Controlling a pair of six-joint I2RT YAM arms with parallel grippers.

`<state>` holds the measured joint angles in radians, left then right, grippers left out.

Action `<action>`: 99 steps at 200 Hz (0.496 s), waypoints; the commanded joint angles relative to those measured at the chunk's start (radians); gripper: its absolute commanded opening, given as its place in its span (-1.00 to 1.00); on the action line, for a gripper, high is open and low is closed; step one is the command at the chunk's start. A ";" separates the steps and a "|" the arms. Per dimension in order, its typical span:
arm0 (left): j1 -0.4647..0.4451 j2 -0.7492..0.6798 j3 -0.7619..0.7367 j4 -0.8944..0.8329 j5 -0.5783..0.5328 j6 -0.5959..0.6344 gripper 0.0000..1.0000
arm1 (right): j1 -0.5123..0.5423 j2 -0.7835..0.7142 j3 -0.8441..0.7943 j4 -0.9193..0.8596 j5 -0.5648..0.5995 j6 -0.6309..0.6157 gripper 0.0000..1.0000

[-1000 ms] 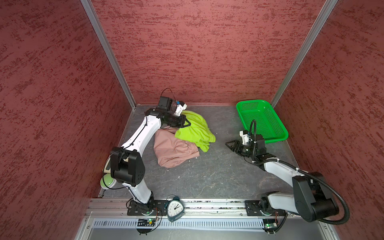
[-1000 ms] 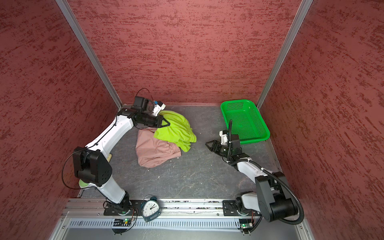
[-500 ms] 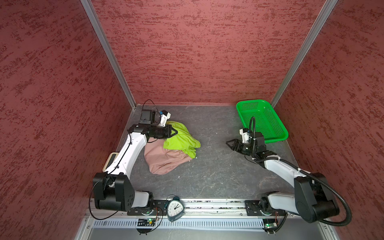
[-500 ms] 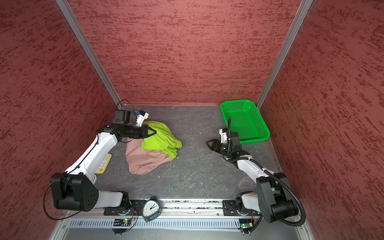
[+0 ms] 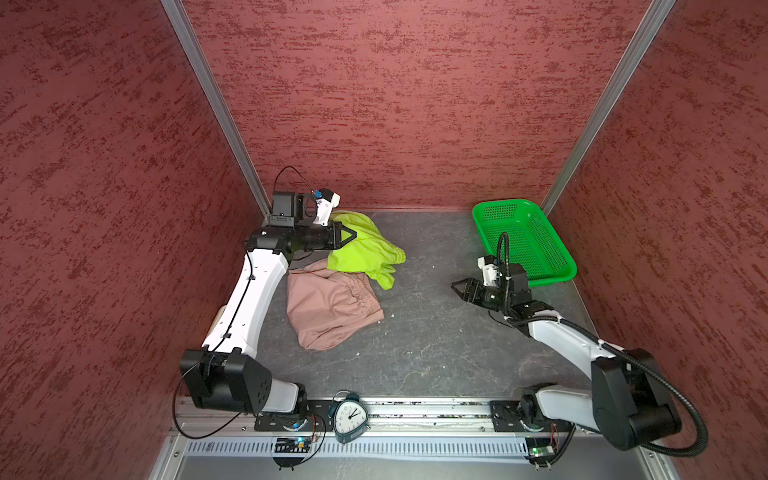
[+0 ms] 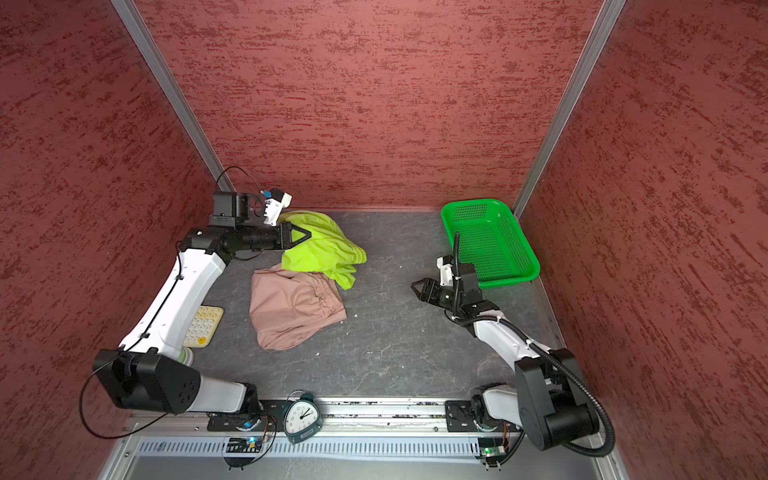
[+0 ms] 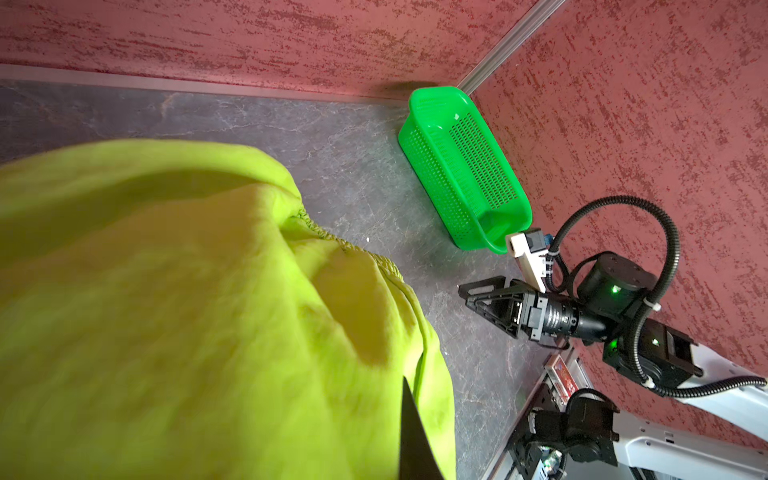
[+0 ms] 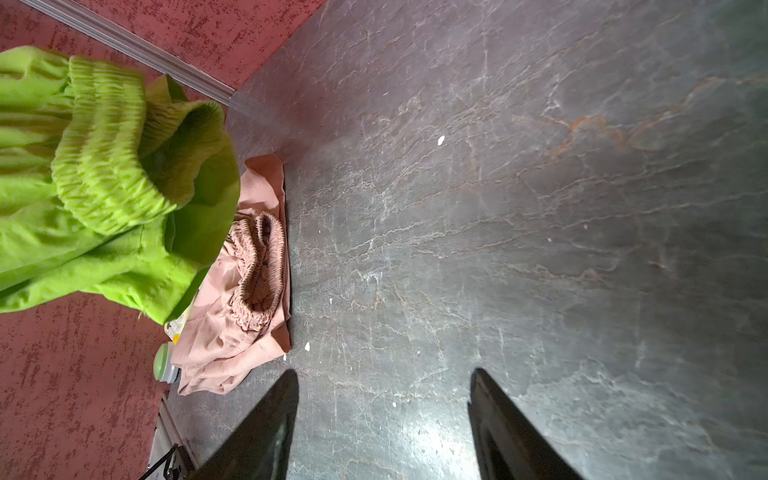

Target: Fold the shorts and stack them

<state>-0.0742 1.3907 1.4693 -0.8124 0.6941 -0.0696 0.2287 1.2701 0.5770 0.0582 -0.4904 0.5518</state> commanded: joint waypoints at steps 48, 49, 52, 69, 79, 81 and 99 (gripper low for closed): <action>0.116 -0.261 -0.298 -0.043 -0.133 0.005 -1.00 | 0.028 0.017 0.042 0.017 -0.014 -0.033 0.36; 0.118 -0.265 -0.301 -0.044 -0.134 0.006 -1.00 | 0.029 0.018 0.043 0.017 -0.015 -0.033 0.36; 0.126 -0.273 -0.313 -0.046 -0.138 0.004 -1.00 | 0.031 0.021 0.046 0.017 -0.018 -0.037 0.37; 0.173 -0.315 -0.381 -0.041 -0.136 -0.027 -1.00 | 0.044 0.032 0.062 0.010 -0.024 -0.057 0.40; 0.191 -0.327 -0.427 -0.016 -0.104 -0.059 -1.00 | 0.054 0.042 0.081 -0.005 -0.024 -0.076 0.40; 0.194 -0.329 -0.436 -0.011 -0.096 -0.063 -1.00 | 0.057 0.045 0.085 -0.009 -0.022 -0.080 0.40; 0.194 -0.333 -0.483 0.013 -0.071 -0.085 -1.00 | 0.105 0.072 0.129 -0.033 -0.015 -0.121 0.48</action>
<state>0.1101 1.0752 1.0275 -0.8665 0.5819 -0.1085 0.2813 1.3140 0.6353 0.0490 -0.4973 0.5060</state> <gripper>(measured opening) 0.097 0.712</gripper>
